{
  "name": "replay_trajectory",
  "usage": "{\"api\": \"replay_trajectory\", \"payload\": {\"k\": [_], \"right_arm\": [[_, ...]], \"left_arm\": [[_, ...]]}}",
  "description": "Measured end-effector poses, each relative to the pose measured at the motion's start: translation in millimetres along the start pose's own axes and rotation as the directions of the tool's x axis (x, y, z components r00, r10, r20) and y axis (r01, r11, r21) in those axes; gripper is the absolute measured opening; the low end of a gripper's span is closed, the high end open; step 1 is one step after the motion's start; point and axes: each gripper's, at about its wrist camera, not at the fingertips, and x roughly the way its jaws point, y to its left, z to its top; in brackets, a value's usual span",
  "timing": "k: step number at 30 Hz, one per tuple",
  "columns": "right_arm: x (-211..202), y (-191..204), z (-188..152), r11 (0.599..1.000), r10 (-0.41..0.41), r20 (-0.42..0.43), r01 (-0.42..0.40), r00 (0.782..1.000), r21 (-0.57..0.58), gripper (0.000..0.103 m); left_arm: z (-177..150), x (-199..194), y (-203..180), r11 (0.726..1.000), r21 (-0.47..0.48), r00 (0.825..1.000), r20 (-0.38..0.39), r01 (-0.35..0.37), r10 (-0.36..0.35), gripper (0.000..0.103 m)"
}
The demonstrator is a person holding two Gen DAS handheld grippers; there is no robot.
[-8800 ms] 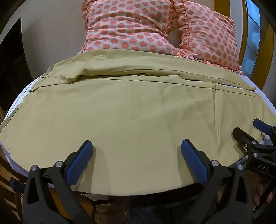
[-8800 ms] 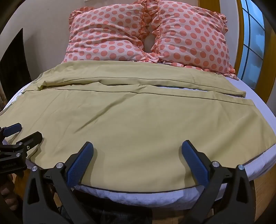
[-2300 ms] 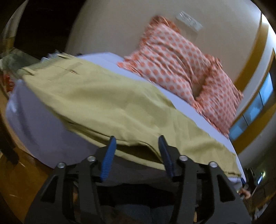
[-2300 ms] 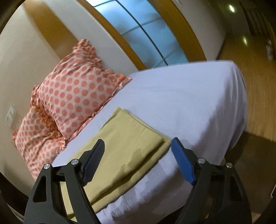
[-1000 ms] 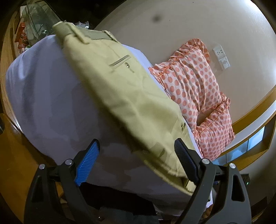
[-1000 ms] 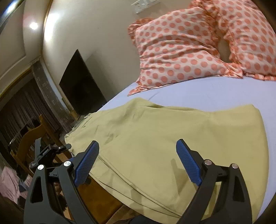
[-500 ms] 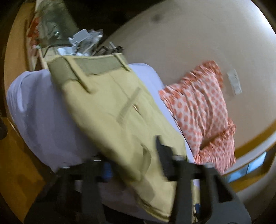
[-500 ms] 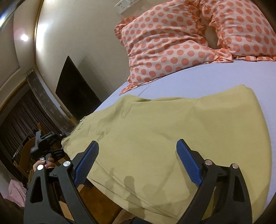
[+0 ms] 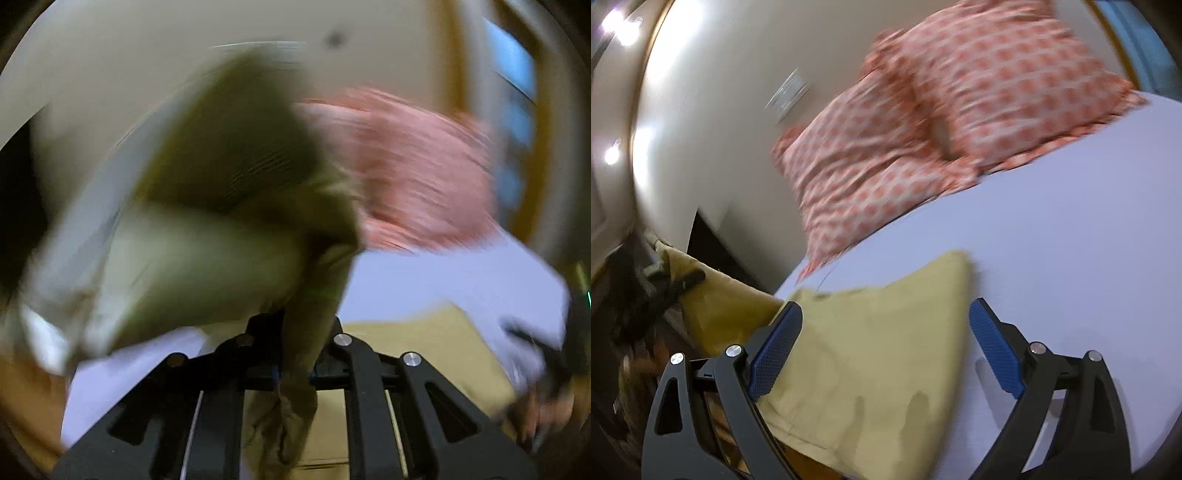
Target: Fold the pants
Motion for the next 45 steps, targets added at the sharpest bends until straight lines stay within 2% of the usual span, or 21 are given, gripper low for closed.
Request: {"api": "replay_trajectory", "payload": {"k": [3, 6, 11, 13, 15, 17, 19, 21, 23, 25, 26, 28, 29, 31, 32, 33, 35, 37, 41, 42, 45], "right_arm": [[-16.1, -22.6, 8.3, 0.995, 0.007, 0.024, -0.01, 1.0, 0.098, 0.094], [-19.2, -38.4, 13.8, 0.983, 0.038, 0.0, -0.037, 0.999, 0.178, 0.095], [11.6, -28.9, 13.7, 0.992, 0.016, -0.139, 0.001, 0.99, 0.123, 0.095], [30.0, -24.4, 12.8, 0.996, -0.019, -0.205, 0.037, 0.979, 0.083, 0.094], [47.1, -26.5, 12.6, 0.994, -0.071, -0.262, 0.091, 0.963, 0.064, 0.086], [56.2, -24.7, 11.8, 0.993, -0.105, -0.288, 0.117, 0.952, 0.023, 0.082], [65.7, -19.3, 9.9, 0.997, -0.072, -0.319, 0.079, 0.945, 0.008, 0.07], [70.9, -11.2, 6.9, 0.997, -0.081, -0.334, 0.071, 0.939, -0.042, 0.07], [72.9, -13.3, 8.1, 0.998, -0.058, -0.327, 0.047, 0.943, -0.042, 0.067], [74.2, -21.2, 10.2, 0.999, -0.049, -0.319, 0.046, 0.946, -0.017, 0.05], [74.2, -24.5, 10.4, 0.999, -0.036, -0.322, 0.037, 0.946, -0.003, 0.044], [73.9, -27.6, 8.6, 0.999, 0.036, -0.353, -0.028, 0.935, 0.027, 0.041], [74.1, -26.0, 6.4, 0.997, 0.075, -0.381, -0.068, 0.922, 0.031, 0.04], [76.8, -26.3, 1.8, 0.987, 0.159, -0.42, -0.138, 0.893, 0.081, 0.03], [81.2, -28.9, -1.7, 0.974, 0.223, -0.44, -0.178, 0.87, 0.141, 0.021], [84.5, -31.5, -3.5, 0.958, 0.277, -0.444, -0.209, 0.852, 0.197, 0.019], [85.2, -30.0, 1.0, 0.945, 0.315, -0.438, -0.236, 0.842, 0.226, 0.017], [87.5, -19.6, 18.3, 0.95, 0.305, -0.426, -0.238, 0.852, 0.204, 0.017], [101.8, -3.3, 67.3, 0.972, 0.236, -0.378, -0.215, 0.895, 0.096, 0.017], [106.5, -3.9, 82.4, 0.978, 0.207, -0.351, -0.193, 0.913, 0.075, 0.017], [124.1, -16.2, 109.9, 0.997, 0.072, -0.298, -0.072, 0.952, 0.012, 0.017]], "left_arm": [[-30.5, 28.1, -86.8, 0.961, 0.224, 0.984, -0.118, 0.16, -0.136, 0.011], [-79.1, 48.7, -134.9, 0.9, 0.381, 0.968, -0.21, 0.212, -0.139, 0.012], [-99.4, 36.8, -126.9, 0.9, 0.368, 0.964, -0.207, 0.234, -0.166, 0.019], [-96.5, 13.4, -114.9, 0.908, 0.311, 0.954, -0.194, 0.281, -0.229, 0.026], [-90.8, -3.4, -89.1, 0.923, 0.218, 0.943, -0.172, 0.318, -0.284, 0.049], [-80.6, -12.9, -43.0, 0.949, 0.058, 0.946, -0.113, 0.311, -0.304, 0.061], [-72.4, -5.5, -1.7, 0.967, -0.073, 0.965, -0.088, 0.243, -0.249, 0.068], [-73.5, 20.6, 43.1, 0.97, -0.196, 0.973, -0.147, 0.145, -0.176, 0.072], [-80.9, 58.9, 73.0, 0.946, -0.298, 0.946, -0.25, 0.129, -0.207, 0.072], [-87.9, 84.5, 80.2, 0.921, -0.354, 0.911, -0.302, 0.165, -0.28, 0.072], [-91.2, 93.2, 80.1, 0.907, -0.375, 0.891, -0.321, 0.192, -0.321, 0.072], [-90.6, 101.1, 73.9, 0.898, -0.369, 0.877, -0.315, 0.238, -0.362, 0.075], [-89.5, 106.8, 70.4, 0.883, -0.381, 0.855, -0.322, 0.275, -0.405, 0.076], [-85.1, 112.6, 65.5, 0.881, -0.377, 0.85, -0.325, 0.286, -0.414, 0.071], [-83.7, 111.6, 62.1, 0.897, -0.351, 0.856, -0.34, 0.27, -0.39, 0.047], [-83.7, 109.2, 60.7, 0.906, -0.337, 0.859, -0.352, 0.255, -0.373, 0.027], [-78.8, 108.7, 62.3, 0.897, -0.359, 0.849, -0.358, 0.258, -0.387, 0.016], [-64.0, 108.8, 61.4, 0.894, -0.357, 0.85, -0.348, 0.271, -0.396, 0.01], [-20.0, 127.9, 47.8, 0.929, -0.272, 0.891, -0.311, 0.25, -0.331, 0.009], [-5.8, 139.9, 45.3, 0.937, -0.259, 0.908, -0.288, 0.234, -0.306, 0.009], [18.2, 175.9, 41.4, 0.945, -0.26, 0.928, -0.263, 0.196, -0.265, 0.01]]}}
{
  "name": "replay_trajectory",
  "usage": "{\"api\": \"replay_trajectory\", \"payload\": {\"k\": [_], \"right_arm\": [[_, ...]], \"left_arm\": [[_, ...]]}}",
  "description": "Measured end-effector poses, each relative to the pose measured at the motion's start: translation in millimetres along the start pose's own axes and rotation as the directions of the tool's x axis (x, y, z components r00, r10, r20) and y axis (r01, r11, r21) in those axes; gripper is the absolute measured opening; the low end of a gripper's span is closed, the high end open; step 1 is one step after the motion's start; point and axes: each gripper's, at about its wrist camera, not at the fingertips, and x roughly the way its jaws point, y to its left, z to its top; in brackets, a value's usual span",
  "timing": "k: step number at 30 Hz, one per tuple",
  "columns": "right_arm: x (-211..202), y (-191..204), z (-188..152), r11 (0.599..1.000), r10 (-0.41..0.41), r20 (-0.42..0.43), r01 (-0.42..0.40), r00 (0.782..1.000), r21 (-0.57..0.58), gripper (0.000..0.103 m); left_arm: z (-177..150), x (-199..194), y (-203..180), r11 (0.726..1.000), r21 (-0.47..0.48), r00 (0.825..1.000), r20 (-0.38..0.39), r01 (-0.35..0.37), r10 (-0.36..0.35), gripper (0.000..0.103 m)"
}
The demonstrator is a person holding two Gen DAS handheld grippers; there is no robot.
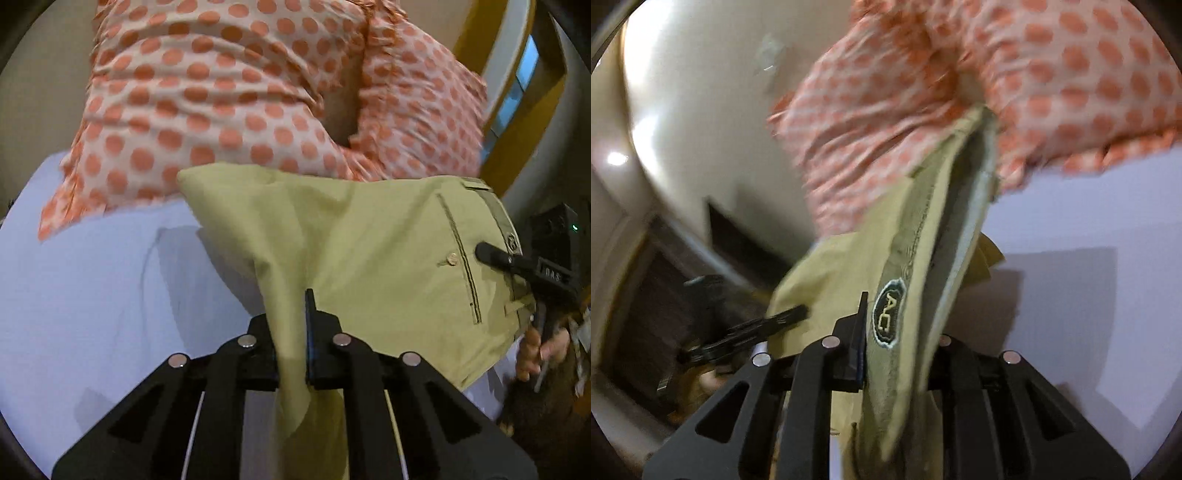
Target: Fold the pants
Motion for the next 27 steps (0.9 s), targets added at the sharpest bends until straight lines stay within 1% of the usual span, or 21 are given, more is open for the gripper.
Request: {"api": "replay_trajectory", "payload": {"k": [1, 2, 3, 4, 5, 6, 7, 8, 9, 10, 11, 13, 14, 15, 16, 17, 18, 21, 23, 24, 27], "right_arm": [[3.9, -8.0, 5.5, 0.998, -0.063, 0.003, 0.063, 0.998, -0.002, 0.018], [12.6, -18.3, 11.2, 0.986, -0.168, -0.007, 0.168, 0.986, 0.008, 0.025], [16.3, -25.0, 13.2, 0.964, -0.266, -0.017, 0.266, 0.964, 0.012, 0.032], [15.9, -30.6, 14.1, 0.917, -0.399, -0.019, 0.399, 0.917, 0.008, 0.034], [8.8, -31.4, 11.7, 0.87, -0.492, 0.003, 0.492, 0.87, -0.012, 0.033], [-1.3, -28.1, 7.7, 0.832, -0.552, 0.044, 0.554, 0.833, -0.034, 0.037], [-12.7, -22.1, 1.9, 0.796, -0.597, 0.094, 0.603, 0.797, -0.053, 0.042], [-26.9, -10.2, -8.5, 0.756, -0.634, 0.154, 0.649, 0.758, -0.079, 0.06], [-38.2, 5.2, -19.9, 0.736, -0.646, 0.194, 0.67, 0.738, -0.098, 0.087], [-45.8, 17.8, -32.2, 0.725, -0.65, 0.218, 0.68, 0.728, -0.109, 0.099], [-52.3, 32.7, -47.9, 0.72, -0.645, 0.24, 0.682, 0.725, -0.126, 0.102], [-54.7, 57.7, -77.6, 0.749, -0.596, 0.226, 0.635, 0.771, -0.189, 0.102], [-48.1, 71.6, -97.3, 0.774, -0.563, 0.185, 0.593, 0.805, -0.223, 0.102], [-39.9, 77.9, -105.2, 0.781, -0.555, 0.163, 0.579, 0.816, -0.235, 0.102], [-31.2, 84.0, -120.7, 0.784, -0.556, 0.124, 0.568, 0.822, -0.248, 0.102], [-25.1, 87.2, -132.3, 0.78, -0.568, 0.098, 0.572, 0.817, -0.255, 0.102], [-15.3, 90.6, -144.1, 0.76, -0.598, 0.076, 0.595, 0.798, -0.261, 0.102], [6.3, 95.0, -162.1, 0.697, -0.667, 0.065, 0.653, 0.742, -0.297, 0.102], [13.1, 92.4, -166.0, 0.673, -0.691, 0.064, 0.673, 0.72, -0.305, 0.102], [14.3, 90.3, -166.3, 0.669, -0.697, 0.064, 0.679, 0.715, -0.301, 0.102], [10.8, 86.0, -166.2, 0.698, -0.68, 0.049, 0.666, 0.732, -0.262, 0.102]], "left_arm": [[8.3, 11.8, -0.6, 1.0, -0.01, 1.0, -0.004, -0.019, 0.019, 0.011], [14.8, 22.2, -1.7, 0.999, -0.02, 0.999, -0.011, -0.045, 0.045, 0.014], [19.1, 30.6, -3.4, 0.993, -0.019, 0.993, -0.016, -0.115, 0.114, 0.02], [19.4, 31.2, -4.3, 0.987, -0.011, 0.987, -0.014, -0.161, 0.161, 0.023], [16.3, 24.3, -5.1, 0.978, 0.0, 0.978, 0.009, -0.209, 0.209, 0.025], [9.6, 12.3, -5.3, 0.967, 0.008, 0.966, 0.042, -0.255, 0.255, 0.034], [1.3, -2.2, -6.0, 0.95, 0.017, 0.948, 0.075, -0.311, 0.309, 0.043], [-7.8, -16.3, -7.8, 0.933, 0.022, 0.929, 0.105, -0.358, 0.354, 0.067], [-24.7, -39.4, -13.1, 0.904, 0.014, 0.896, 0.148, -0.426, 0.42, 0.09], [-34.0, -51.4, -16.8, 0.892, 0.007, 0.88, 0.164, -0.452, 0.445, 0.099], [-46.8, -64.7, -22.7, 0.885, 0.005, 0.871, 0.179, -0.466, 0.457, 0.101], [-81.1, -85.6, -39.2, 0.914, 0.019, 0.903, 0.166, -0.405, 0.397, 0.101], [-89.9, -88.1, -44.3, 0.924, 0.019, 0.915, 0.151, -0.382, 0.375, 0.101], [-108.4, -88.8, -52.0, 0.938, 0.021, 0.932, 0.125, -0.346, 0.341, 0.101], [-117.4, -86.1, -55.5, 0.944, 0.023, 0.94, 0.108, -0.328, 0.324, 0.101], [-126.1, -80.2, -59.0, 0.949, 0.028, 0.947, 0.086, -0.313, 0.31, 0.101], [-135.6, -70.0, -63.1, 0.95, 0.04, 0.95, 0.061, -0.31, 0.307, 0.101], [-147.6, -47.0, -67.1, 0.939, 0.065, 0.942, 0.013, -0.337, 0.337, 0.101], [-150.0, -38.1, -65.7, 0.94, 0.07, 0.942, -0.001, -0.334, 0.335, 0.101], [-151.0, -36.2, -64.1, 0.941, 0.066, 0.943, -0.007, -0.331, 0.333, 0.101], [-152.8, -28.2, -56.2, 0.952, 0.042, 0.952, -0.041, -0.303, 0.305, 0.101]]}}
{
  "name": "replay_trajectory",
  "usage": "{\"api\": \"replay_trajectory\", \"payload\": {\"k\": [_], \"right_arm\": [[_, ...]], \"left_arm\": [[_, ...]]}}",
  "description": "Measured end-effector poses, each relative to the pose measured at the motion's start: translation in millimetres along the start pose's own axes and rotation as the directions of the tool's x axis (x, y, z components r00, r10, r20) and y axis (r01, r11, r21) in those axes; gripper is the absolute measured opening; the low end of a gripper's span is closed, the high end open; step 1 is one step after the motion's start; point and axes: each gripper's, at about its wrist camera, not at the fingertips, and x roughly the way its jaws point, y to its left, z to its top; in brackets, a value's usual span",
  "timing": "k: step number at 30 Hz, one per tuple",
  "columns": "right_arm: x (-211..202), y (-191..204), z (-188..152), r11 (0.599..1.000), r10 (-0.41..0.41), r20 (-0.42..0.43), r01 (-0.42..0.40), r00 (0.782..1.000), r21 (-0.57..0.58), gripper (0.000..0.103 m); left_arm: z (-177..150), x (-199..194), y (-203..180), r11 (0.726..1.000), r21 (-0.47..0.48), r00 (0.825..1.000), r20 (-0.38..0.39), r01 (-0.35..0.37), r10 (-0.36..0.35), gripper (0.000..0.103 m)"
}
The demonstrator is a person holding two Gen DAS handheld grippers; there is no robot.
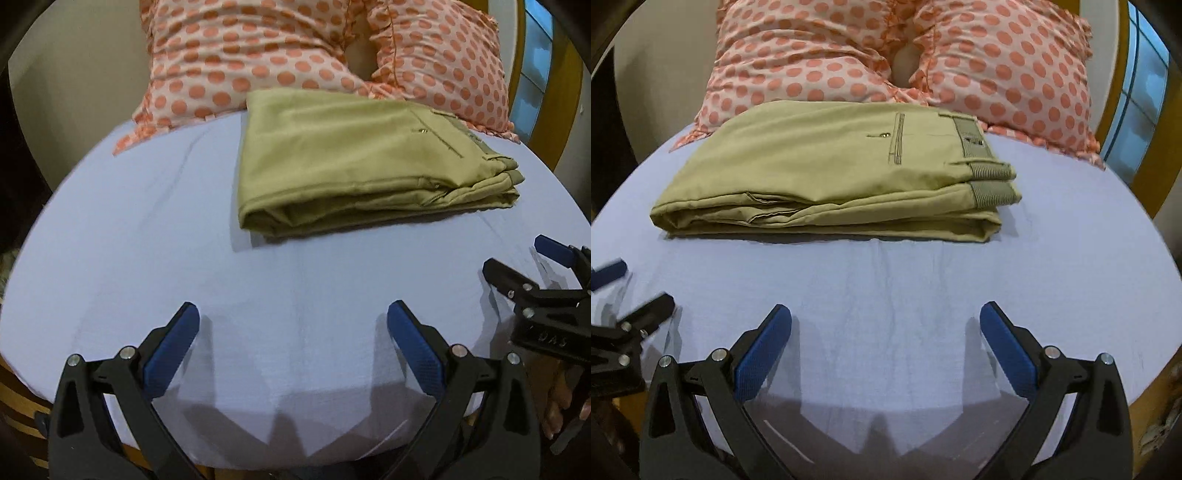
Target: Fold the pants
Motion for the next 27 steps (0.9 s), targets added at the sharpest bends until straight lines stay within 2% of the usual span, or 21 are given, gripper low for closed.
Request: {"api": "replay_trajectory", "payload": {"k": [2, 9, 27], "right_arm": [[2.3, -4.0, -1.3, 0.999, 0.024, -0.004, -0.024, 1.0, 0.028, 0.102], [0.5, -1.1, -6.7, 1.0, 0.02, 0.033, -0.02, 0.999, 0.016, 0.102], [0.1, -1.9, -5.4, 1.0, 0.025, 0.036, -0.025, 0.999, 0.012, 0.102]], "left_arm": [[-5.0, -2.2, -1.0, 1.0, -0.005, 1.0, 0.016, 0.0, 0.0, 0.101], [-12.2, -5.0, -2.6, 1.0, -0.016, 0.999, 0.048, -0.001, 0.002, 0.101], [-13.2, -5.2, -2.0, 1.0, -0.008, 0.999, 0.049, -0.004, 0.004, 0.101]]}}
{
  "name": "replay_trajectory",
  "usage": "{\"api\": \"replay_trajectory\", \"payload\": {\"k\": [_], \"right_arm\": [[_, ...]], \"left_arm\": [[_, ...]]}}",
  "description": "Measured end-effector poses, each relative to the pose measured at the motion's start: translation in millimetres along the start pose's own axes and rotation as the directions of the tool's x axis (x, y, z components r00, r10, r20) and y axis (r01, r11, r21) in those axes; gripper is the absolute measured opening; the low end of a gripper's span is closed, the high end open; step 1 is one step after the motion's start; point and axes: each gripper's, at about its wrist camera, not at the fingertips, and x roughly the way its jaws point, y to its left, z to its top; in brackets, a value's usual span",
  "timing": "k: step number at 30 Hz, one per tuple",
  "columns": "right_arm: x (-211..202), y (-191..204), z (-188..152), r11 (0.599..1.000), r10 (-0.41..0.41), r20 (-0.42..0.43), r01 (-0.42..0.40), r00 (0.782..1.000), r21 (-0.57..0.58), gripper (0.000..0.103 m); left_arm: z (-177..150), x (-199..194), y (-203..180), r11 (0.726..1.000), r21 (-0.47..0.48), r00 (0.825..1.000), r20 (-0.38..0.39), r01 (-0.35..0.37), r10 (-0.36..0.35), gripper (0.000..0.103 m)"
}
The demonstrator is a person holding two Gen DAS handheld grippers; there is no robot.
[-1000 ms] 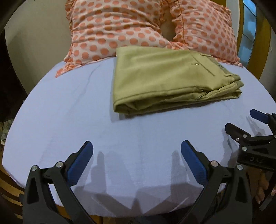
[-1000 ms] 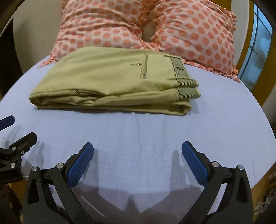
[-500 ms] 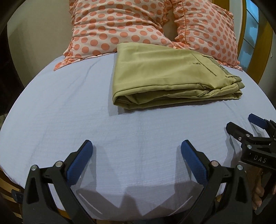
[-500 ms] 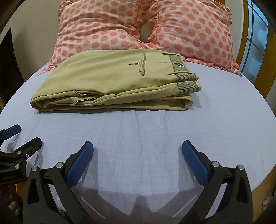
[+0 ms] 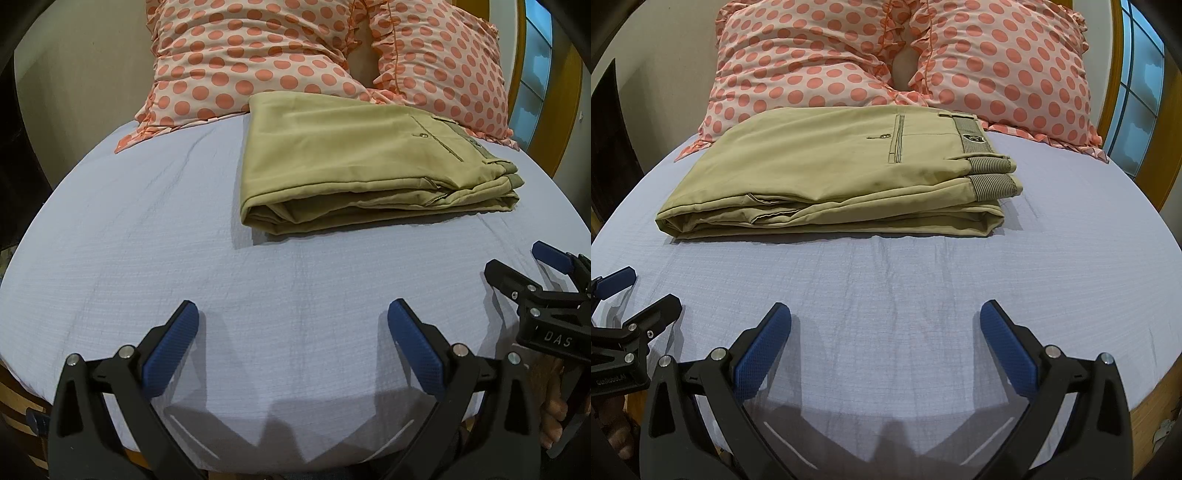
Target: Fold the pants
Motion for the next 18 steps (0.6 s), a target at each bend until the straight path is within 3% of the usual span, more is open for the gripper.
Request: {"api": "replay_trajectory", "payload": {"k": [18], "right_arm": [[0.3, -0.4, -0.2, 1.0, 0.002, 0.002, -0.002, 1.0, -0.001, 0.102]], "left_arm": [[-0.4, 0.2, 1.1, 1.0, 0.001, 1.0, -0.003, 0.001, -0.001, 0.101]]}}
